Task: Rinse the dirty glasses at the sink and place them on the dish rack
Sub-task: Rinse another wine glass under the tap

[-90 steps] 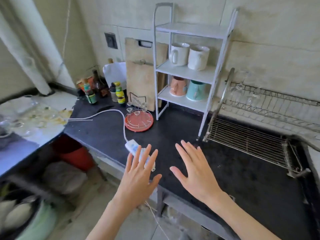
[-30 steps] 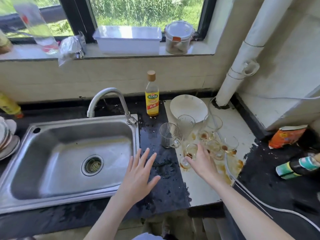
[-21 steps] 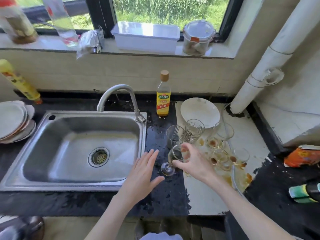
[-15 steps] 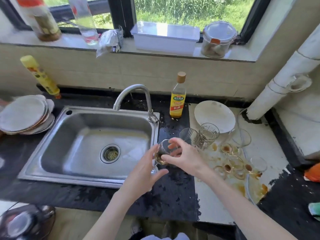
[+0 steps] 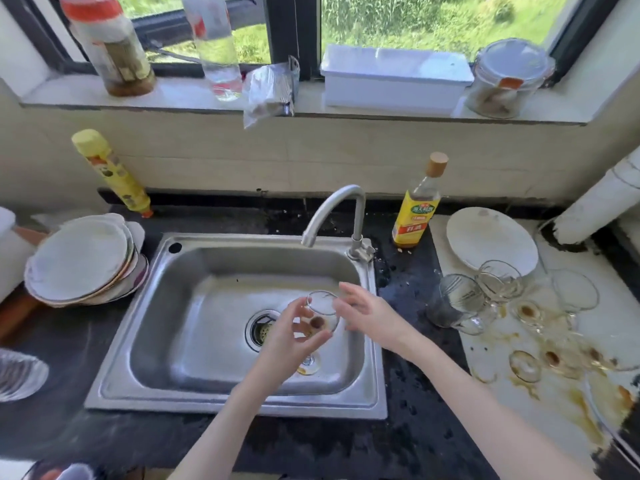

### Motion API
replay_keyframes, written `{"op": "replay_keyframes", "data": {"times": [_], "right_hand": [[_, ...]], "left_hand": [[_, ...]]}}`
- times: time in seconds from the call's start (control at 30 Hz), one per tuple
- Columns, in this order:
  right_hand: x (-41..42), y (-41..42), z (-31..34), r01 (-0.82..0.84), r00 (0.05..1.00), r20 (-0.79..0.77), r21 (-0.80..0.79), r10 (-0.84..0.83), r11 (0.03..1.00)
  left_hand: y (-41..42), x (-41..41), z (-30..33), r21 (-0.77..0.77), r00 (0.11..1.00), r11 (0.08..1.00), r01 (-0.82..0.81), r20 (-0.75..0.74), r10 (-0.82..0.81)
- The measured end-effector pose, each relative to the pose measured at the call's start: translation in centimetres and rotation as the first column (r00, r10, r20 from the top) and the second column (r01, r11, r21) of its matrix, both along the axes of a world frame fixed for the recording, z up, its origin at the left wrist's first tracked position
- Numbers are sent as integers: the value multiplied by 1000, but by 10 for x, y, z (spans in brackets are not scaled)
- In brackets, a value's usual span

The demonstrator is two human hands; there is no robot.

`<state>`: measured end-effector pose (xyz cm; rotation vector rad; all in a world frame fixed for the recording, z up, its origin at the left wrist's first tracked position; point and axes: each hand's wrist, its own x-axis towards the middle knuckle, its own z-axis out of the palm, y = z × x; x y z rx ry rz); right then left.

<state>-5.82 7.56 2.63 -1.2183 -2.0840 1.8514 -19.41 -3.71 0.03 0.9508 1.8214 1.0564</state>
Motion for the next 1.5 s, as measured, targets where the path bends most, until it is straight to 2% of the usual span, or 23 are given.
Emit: {"op": "replay_keyframes", "data": {"times": [0.1, 0.2, 0.37, 0.5, 0.67, 0.77, 0.93, 1.03, 1.23, 1.3, 1.37, 1.43, 1.5], "right_hand": [[-10, 16, -19, 139, 983, 113, 52, -144, 989], [-15, 38, -33, 182, 933, 271, 215, -238, 959], [-30, 83, -46, 174, 891, 329, 390, -314, 904], [-45, 106, -59, 82, 895, 374, 396, -243, 915], [-49, 101, -72, 77, 881, 374, 491, -290, 868], [-50, 81, -89, -67, 895, 395, 580, -208, 812], [-55, 72, -110, -364, 751, 644, 589, -147, 722], [-56, 72, -114, -447, 696, 703, 585, -148, 676], [-58, 75, -110, -488, 632, 770, 480, -85, 729], [-60, 74, -103, -452, 671, 739, 472, -61, 757], [-62, 66, -92, -312, 781, 622, 462, -52, 830], [-64, 51, -83, -116, 877, 474, 369, -79, 922], [-68, 36, -79, 50, 908, 402, 174, -117, 983]], "left_hand": [[4, -25, -13, -32, 1000, 999, 2, 17, -1], [10, -41, -22, -49, 999, 998, 29, 32, -28], [22, -53, -32, -40, 997, 998, 46, 58, -43], [32, -58, -39, -34, 998, 999, 41, 57, -39], [40, -65, -49, -44, 998, 999, 23, 61, -20], [42, -65, -53, -41, 997, 999, -1, 80, 4], [41, -67, -56, -58, 996, 998, -7, 93, 12], [41, -70, -56, -78, 996, 997, -2, 84, 8], [40, -76, -62, -131, 996, 991, 0, 93, 12], [40, -77, -64, -164, 994, 986, 9, 112, 9], [42, -78, -64, -205, 972, 979, -16, 228, 63], [44, -79, -63, -293, 877, 955, -49, 446, 181], [46, -78, -61, -398, 727, 917, -32, 620, 295]]}}
